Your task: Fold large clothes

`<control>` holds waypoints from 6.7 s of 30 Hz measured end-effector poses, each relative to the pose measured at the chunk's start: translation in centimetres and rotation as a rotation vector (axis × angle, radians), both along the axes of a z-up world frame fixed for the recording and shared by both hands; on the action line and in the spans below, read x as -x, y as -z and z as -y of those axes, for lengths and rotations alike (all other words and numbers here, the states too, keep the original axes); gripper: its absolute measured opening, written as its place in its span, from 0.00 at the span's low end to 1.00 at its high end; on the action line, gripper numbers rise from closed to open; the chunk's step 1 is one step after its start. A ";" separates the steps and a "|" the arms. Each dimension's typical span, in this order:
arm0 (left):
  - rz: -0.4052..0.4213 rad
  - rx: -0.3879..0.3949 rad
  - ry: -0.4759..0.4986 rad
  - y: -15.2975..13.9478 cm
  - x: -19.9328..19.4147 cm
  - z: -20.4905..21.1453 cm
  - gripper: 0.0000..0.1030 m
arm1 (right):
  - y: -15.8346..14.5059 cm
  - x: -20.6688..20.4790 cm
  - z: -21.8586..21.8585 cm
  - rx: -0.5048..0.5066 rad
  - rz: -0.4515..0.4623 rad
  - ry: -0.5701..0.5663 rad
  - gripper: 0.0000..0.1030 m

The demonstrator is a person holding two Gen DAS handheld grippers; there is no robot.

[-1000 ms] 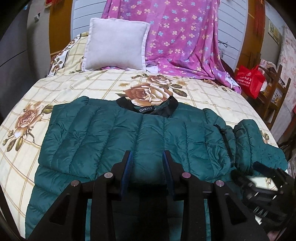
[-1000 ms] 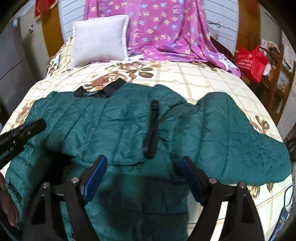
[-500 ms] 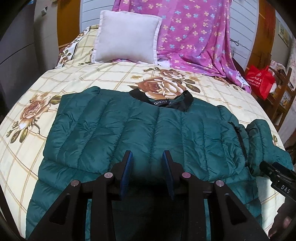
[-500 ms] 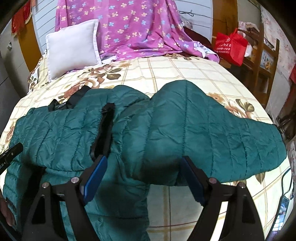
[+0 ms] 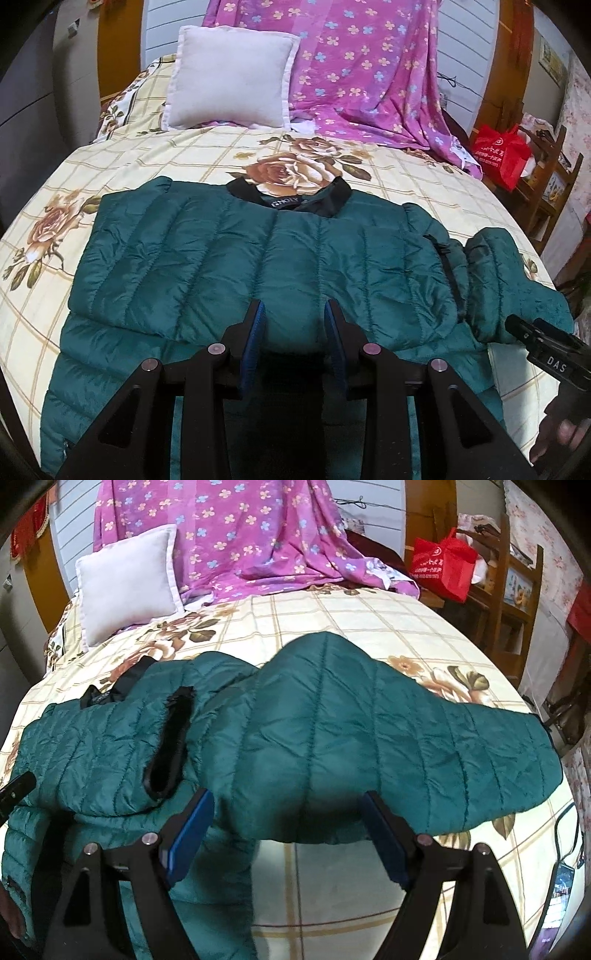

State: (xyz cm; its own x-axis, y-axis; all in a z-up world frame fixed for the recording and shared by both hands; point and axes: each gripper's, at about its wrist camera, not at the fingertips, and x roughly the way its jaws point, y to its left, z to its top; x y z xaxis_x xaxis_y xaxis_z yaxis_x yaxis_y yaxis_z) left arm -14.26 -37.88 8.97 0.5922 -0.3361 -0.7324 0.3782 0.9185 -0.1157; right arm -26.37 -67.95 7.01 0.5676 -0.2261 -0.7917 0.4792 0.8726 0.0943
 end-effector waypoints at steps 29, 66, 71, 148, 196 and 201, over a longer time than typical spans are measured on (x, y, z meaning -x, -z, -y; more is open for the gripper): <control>0.007 0.030 0.045 -0.2 0.5 1.6 0.15 | 0.6 3.6 8.0 0.029 -0.001 0.179 0.82; -0.004 -0.008 0.094 0.7 0.5 1.7 0.15 | 1.1 10.5 20.1 0.021 0.038 0.585 0.82; -0.010 -0.012 0.083 1.0 0.2 1.4 0.15 | 1.3 11.7 24.5 0.007 0.017 0.668 0.82; -0.117 0.237 -0.062 2.7 -4.8 -13.5 0.15 | 1.9 -16.2 -14.9 -0.502 0.096 -0.404 0.59; -0.120 0.207 0.135 1.3 -5.0 4.8 0.00 | -4.7 0.0 -0.9 -0.183 0.294 0.016 0.73; -0.067 0.233 0.110 -1.4 -5.4 1.7 0.00 | -4.7 0.6 0.3 -0.252 0.336 0.055 0.73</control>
